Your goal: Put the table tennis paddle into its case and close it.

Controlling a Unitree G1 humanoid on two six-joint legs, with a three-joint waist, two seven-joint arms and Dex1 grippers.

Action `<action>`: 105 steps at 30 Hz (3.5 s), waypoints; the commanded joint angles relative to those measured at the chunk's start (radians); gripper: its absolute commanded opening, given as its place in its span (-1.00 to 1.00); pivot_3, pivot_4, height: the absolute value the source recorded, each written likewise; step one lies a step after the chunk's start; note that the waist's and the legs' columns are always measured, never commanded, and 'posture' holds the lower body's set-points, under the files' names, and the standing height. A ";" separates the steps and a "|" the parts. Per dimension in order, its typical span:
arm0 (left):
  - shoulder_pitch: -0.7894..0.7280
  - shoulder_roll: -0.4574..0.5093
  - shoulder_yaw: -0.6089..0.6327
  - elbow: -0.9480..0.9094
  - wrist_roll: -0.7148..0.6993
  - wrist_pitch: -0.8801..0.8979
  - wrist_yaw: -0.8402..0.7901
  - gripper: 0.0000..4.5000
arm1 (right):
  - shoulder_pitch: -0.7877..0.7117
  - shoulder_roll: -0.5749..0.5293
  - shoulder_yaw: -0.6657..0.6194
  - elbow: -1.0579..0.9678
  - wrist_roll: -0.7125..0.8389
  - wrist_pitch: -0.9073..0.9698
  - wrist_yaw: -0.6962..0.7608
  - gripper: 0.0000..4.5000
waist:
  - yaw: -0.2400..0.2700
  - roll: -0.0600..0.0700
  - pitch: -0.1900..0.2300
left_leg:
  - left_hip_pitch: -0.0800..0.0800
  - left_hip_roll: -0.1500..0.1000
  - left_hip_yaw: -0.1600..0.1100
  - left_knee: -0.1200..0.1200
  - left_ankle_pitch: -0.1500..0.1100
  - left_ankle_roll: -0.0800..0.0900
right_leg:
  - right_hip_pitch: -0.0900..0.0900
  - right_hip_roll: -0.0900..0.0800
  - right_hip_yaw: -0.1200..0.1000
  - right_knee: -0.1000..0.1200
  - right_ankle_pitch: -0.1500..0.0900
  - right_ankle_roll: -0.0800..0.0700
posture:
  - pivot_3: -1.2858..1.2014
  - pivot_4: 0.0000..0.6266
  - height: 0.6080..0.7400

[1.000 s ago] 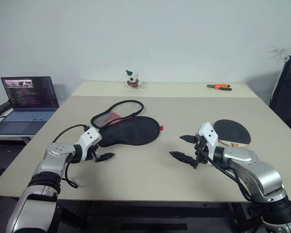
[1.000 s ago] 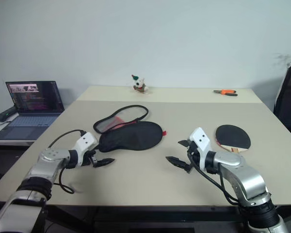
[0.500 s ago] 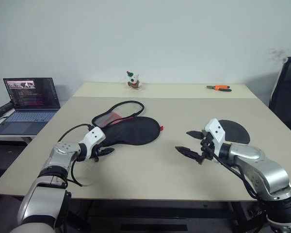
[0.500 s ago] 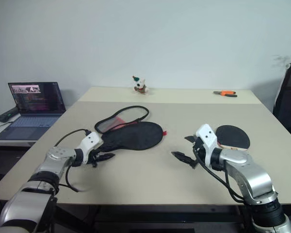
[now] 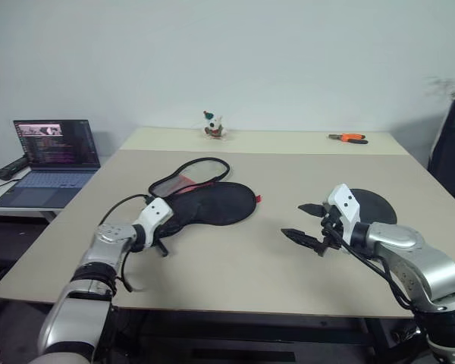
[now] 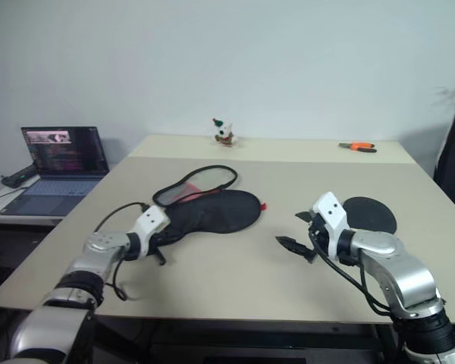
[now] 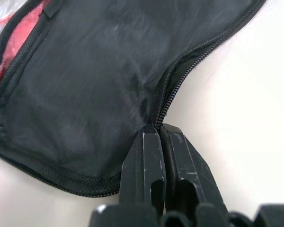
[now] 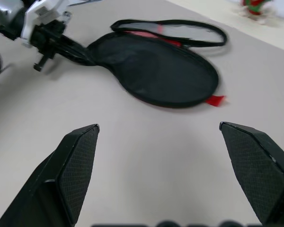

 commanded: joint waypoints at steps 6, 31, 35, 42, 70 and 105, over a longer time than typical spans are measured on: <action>0.083 -0.274 -0.081 -0.410 -0.024 0.339 0.134 -0.99 | 0.035 -0.051 -0.026 -0.018 0.016 -0.020 0.047 1.00 | 0.020 0.000 0.000 | -0.001 -0.001 -0.001 0.001 0.000 0.000 | 0.001 -0.001 -0.001 -0.001 0.000 0.001 | 0.03 -0.52 1.00; 0.115 -0.332 -0.019 -0.849 -0.203 0.711 0.259 0.80 | -0.022 0.018 0.007 0.077 -0.010 0.009 -0.024 1.00 | -0.025 -0.002 0.001 | 0.000 0.001 0.001 0.000 0.000 0.000 | 0.000 0.001 0.001 -0.001 0.000 0.001 | 0.03 -0.52 1.00; 0.150 -0.258 0.024 -0.932 -0.270 0.720 0.197 0.99 | -0.062 0.085 0.009 0.111 -0.012 0.057 -0.101 1.00 | -0.031 -0.002 0.001 | 0.000 0.001 0.001 -0.001 0.000 0.000 | -0.001 0.001 0.002 -0.001 0.000 0.000 | 0.03 -0.52 1.00; 0.215 -0.014 0.193 -0.907 -0.388 0.663 0.055 0.99 | -0.169 0.316 -0.042 0.223 0.003 0.282 -0.342 1.00 | -0.039 -0.001 0.001 | 0.002 0.003 0.001 -0.002 0.000 -0.001 | -0.002 0.002 0.003 0.001 -0.001 -0.002 | 0.03 -0.52 1.00; 0.333 0.261 0.284 -0.990 -0.638 0.796 -0.170 1.00 | -0.366 0.622 0.040 0.721 -0.204 -0.019 -0.490 0.42 | -0.043 0.000 0.002 | 0.001 0.002 0.002 -0.005 0.000 -0.001 | -0.004 0.002 0.004 0.001 -0.001 -0.002 | 0.03 -0.52 1.00; 0.368 0.285 0.201 -1.085 -0.690 0.781 -0.191 1.00 | -0.581 0.065 0.207 1.040 -0.249 0.154 0.121 -0.99 | -0.040 -0.001 0.002 | 0.001 0.002 0.005 -0.009 0.000 0.000 | -0.005 0.001 0.004 -0.003 -0.001 -0.003 | 0.03 -0.52 1.00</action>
